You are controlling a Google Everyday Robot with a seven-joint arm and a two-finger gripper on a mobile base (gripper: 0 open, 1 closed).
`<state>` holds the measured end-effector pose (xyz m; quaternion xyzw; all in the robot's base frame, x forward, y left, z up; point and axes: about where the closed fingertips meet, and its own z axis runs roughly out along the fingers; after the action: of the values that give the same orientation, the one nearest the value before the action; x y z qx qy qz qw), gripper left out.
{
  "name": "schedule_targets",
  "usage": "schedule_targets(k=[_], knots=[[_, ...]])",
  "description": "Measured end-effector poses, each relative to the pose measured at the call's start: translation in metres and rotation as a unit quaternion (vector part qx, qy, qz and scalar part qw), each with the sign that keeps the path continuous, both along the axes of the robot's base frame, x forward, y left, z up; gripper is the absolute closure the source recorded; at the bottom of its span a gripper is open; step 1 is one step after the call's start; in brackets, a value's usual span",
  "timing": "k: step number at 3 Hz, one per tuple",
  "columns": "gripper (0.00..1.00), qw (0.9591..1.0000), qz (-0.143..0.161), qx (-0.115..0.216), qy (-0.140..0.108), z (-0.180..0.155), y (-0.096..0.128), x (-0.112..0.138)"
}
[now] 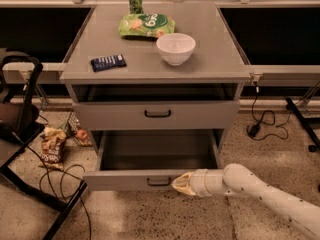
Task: Close middle drawer
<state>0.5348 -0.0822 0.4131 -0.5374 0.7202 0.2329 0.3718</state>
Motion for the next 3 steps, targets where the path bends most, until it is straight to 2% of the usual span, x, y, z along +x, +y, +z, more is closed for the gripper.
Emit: schedule_targets(k=[2,3], knots=[[1.0,0.9993,-0.003,0.028,-0.023,0.028,0.006,0.032],[1.0,0.9993,-0.005,0.028,-0.025,0.029,0.004,0.035]])
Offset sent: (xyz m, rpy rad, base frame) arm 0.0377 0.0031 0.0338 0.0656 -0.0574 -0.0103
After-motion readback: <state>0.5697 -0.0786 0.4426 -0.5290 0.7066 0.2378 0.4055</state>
